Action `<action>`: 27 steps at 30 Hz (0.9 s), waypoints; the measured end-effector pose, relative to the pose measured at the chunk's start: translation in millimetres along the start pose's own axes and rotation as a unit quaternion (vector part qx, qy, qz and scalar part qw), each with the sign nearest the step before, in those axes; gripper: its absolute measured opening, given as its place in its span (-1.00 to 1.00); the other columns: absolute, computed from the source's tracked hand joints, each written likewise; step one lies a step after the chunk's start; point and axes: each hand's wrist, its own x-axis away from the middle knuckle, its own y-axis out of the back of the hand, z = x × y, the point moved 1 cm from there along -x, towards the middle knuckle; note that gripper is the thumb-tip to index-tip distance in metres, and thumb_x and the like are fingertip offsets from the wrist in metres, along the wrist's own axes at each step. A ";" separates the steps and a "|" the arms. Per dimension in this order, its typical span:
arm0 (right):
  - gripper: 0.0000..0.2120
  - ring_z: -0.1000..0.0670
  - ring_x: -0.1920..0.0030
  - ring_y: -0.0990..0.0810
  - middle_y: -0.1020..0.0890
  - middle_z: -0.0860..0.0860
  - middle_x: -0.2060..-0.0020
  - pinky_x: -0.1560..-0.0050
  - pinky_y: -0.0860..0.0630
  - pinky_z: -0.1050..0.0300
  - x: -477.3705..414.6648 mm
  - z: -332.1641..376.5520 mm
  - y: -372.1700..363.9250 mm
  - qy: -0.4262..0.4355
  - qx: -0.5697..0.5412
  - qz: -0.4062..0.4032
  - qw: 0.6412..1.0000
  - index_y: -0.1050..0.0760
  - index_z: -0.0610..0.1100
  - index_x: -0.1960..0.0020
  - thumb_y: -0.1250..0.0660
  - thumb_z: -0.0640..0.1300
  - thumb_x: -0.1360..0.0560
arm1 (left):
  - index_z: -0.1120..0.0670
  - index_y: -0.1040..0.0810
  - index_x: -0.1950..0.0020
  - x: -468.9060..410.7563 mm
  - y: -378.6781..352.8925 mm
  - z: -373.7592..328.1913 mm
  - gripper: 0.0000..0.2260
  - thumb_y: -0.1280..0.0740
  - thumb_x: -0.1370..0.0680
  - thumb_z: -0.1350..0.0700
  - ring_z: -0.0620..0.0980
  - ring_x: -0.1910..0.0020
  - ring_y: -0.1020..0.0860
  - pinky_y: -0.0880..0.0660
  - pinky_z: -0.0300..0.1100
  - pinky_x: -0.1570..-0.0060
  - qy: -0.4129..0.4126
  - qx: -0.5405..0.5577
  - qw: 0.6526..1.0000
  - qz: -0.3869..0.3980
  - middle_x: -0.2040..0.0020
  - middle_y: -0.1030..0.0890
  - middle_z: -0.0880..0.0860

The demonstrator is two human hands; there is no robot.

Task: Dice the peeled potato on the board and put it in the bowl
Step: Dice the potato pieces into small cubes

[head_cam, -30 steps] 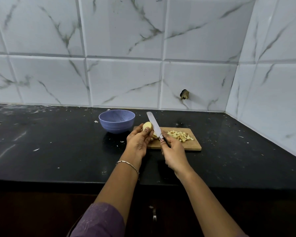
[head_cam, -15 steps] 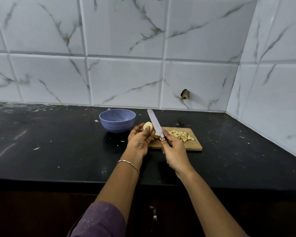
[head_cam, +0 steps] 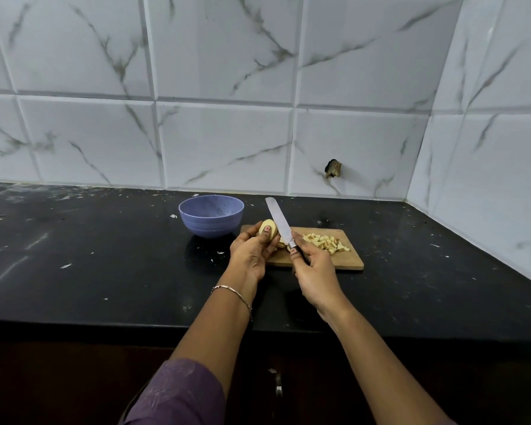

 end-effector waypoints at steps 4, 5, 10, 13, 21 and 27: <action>-0.59 0.13 -0.39 -0.42 -0.48 0.18 -0.37 -0.45 -0.36 0.04 2.7 1.0 1.3 -0.005 0.001 -0.002 1.000 -0.37 -0.06 -0.48 -0.23 -0.20 -0.64 | 0.34 -0.51 -0.27 -1.4 -0.5 0.3 -0.71 -0.32 -0.54 0.41 0.09 0.20 -0.63 -0.64 -0.19 0.31 0.002 -0.001 1.000 -0.001 0.12 -0.61 0.19; -0.59 0.15 -0.40 -0.40 -0.47 0.18 -0.37 -0.46 -0.34 0.07 2.2 1.2 1.1 -0.006 -0.001 -0.003 1.000 -0.37 -0.06 -0.48 -0.23 -0.21 -0.64 | 0.34 -0.51 -0.27 -1.4 -0.7 0.2 -0.71 -0.33 -0.54 0.41 0.09 0.20 -0.63 -0.64 -0.19 0.31 0.003 -0.002 1.000 0.001 0.11 -0.61 0.20; -0.60 0.18 -0.42 -0.37 -0.47 0.15 -0.39 -0.47 -0.27 0.19 -0.9 2.1 0.7 -0.004 0.003 -0.010 1.000 -0.38 -0.07 -0.47 -0.23 -0.20 -0.65 | 0.36 -0.51 -0.26 0.5 -1.8 1.2 -0.72 -0.32 -0.54 0.42 0.11 0.17 -0.63 -0.64 -0.20 0.33 0.008 -0.005 1.000 0.016 0.09 -0.61 0.23; -0.60 0.17 -0.41 -0.38 -0.45 0.14 -0.40 -0.42 -0.28 0.27 -0.3 0.9 0.2 -0.002 0.027 -0.006 1.000 -0.37 -0.07 -0.48 -0.23 -0.19 -0.65 | 0.36 -0.52 -0.25 -0.3 -1.1 1.7 -0.73 -0.32 -0.54 0.41 0.09 0.20 -0.63 -0.64 -0.20 0.32 0.006 -0.009 1.000 0.013 0.11 -0.62 0.22; -0.57 0.16 -0.14 -0.51 -0.45 0.43 0.07 0.03 -0.47 0.42 9.7 6.8 2.2 -0.008 0.108 0.000 0.994 -0.31 0.03 -0.51 -0.20 -0.15 -0.66 | 0.34 -0.54 -0.21 -0.9 0.4 1.3 -0.76 -0.34 -0.54 0.38 0.10 0.22 -0.64 -0.64 -0.19 0.32 -0.003 -0.014 1.000 -0.013 0.09 -0.62 0.21; -0.58 0.15 -0.17 -0.53 -0.48 0.26 -0.24 0.07 -0.38 0.56 13.3 4.0 1.5 -0.009 0.097 0.008 0.995 -0.35 0.01 -0.50 -0.21 -0.16 -0.65 | 0.36 -0.54 -0.20 -3.8 -0.5 2.3 -0.77 -0.34 -0.54 0.38 0.08 0.21 -0.62 -0.64 -0.19 0.30 -0.009 -0.011 0.999 -0.031 0.14 -0.62 0.17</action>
